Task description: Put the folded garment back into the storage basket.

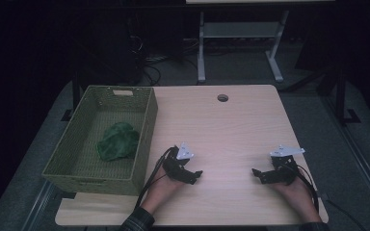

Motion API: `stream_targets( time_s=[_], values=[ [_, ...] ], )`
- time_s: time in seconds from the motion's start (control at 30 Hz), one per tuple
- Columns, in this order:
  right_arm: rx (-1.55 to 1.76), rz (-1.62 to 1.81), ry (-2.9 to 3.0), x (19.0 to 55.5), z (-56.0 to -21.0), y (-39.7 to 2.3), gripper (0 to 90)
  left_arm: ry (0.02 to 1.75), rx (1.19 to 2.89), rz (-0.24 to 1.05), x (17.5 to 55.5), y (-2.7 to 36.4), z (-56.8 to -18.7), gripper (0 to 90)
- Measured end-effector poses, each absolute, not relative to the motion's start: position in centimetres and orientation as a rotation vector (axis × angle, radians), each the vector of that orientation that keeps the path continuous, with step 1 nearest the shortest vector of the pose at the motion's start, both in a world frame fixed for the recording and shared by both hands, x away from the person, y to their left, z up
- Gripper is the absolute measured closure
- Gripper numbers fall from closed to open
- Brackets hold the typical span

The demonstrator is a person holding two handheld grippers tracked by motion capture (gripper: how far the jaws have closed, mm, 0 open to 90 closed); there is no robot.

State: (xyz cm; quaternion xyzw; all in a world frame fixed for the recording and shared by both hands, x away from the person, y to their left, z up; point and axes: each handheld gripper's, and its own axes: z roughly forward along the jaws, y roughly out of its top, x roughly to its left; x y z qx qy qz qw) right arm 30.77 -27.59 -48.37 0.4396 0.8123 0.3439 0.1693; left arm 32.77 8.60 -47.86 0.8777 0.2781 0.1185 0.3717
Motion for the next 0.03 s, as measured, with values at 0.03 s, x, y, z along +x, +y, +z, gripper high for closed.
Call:
stream_targets(
  time_s=[0.03],
  values=[
    [1.249, 0.977, 2.309, 30.77, -48.37, -27.60, 2.8, 0.713, 2.250, 0.303, 32.76, 8.59, -47.86, 13.3]
  ],
)
